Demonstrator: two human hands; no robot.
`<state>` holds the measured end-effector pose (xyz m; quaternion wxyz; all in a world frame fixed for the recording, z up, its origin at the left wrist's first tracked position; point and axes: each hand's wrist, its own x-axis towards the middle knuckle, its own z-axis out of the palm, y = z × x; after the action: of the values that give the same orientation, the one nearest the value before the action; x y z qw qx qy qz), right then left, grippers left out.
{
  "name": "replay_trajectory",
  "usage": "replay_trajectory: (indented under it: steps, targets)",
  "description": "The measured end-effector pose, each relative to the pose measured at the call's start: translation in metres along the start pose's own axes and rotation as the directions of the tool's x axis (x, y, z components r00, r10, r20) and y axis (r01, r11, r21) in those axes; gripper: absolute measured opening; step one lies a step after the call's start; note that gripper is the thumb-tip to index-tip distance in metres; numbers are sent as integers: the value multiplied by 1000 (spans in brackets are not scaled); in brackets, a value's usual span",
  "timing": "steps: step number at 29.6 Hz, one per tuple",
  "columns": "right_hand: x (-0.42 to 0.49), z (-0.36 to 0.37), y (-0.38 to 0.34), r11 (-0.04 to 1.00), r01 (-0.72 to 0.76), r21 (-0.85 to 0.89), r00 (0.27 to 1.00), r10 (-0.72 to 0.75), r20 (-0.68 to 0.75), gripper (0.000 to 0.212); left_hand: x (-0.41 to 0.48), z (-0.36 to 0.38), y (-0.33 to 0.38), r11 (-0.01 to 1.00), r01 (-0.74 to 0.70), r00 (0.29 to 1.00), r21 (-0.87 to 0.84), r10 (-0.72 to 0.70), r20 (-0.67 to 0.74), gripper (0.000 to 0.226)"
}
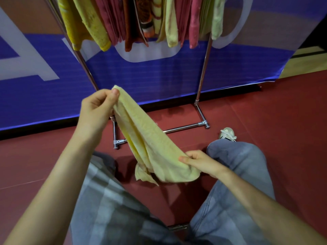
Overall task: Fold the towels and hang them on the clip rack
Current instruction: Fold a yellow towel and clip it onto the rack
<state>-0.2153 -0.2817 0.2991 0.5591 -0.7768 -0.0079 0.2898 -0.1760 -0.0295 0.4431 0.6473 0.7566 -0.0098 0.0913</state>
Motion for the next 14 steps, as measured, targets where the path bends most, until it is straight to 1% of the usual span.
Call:
replay_trajectory:
  steps: [2, 3, 5, 7, 9, 11, 12, 14]
  targets:
    - [0, -7, 3, 1000, -10, -26, 998, 8, -69, 38, 2, -4, -1, 1000, -3, 1000, 21, 4, -19, 24]
    - [0, -11, 4, 999, -6, -35, 995, 2, -104, 39, 2, -4, -3, 999, -5, 1000, 35, 6, -24, 24]
    - [0, -16, 2, 1000, -2, -29, 989, -2, -148, 31, -1, -3, -10, 999, -1, 999, 50, 3, -42, 25]
    - [-1, -19, -5, 1000, -3, 16, 983, 6, -185, 27, -8, 3, -22, 998, 21, 997, 57, -16, -80, 29]
    - [-1, -19, -17, 992, 15, 128, 972, 16, -235, 26, -18, 10, -36, 997, 51, 993, 64, -44, -112, 34]
    - [0, -19, -30, 956, 35, 290, 964, 44, -263, 22, -31, 23, -49, 997, 60, 992, 44, -54, -115, 35]
    - [1, -19, -36, 936, 41, 348, 961, 59, -272, 23, -39, 32, -53, 998, 56, 994, 43, -51, -97, 33]
    - [1, -18, -48, 914, 54, 403, 958, 67, -280, 26, -54, 52, -60, 998, 35, 999, 54, -33, -32, 25]
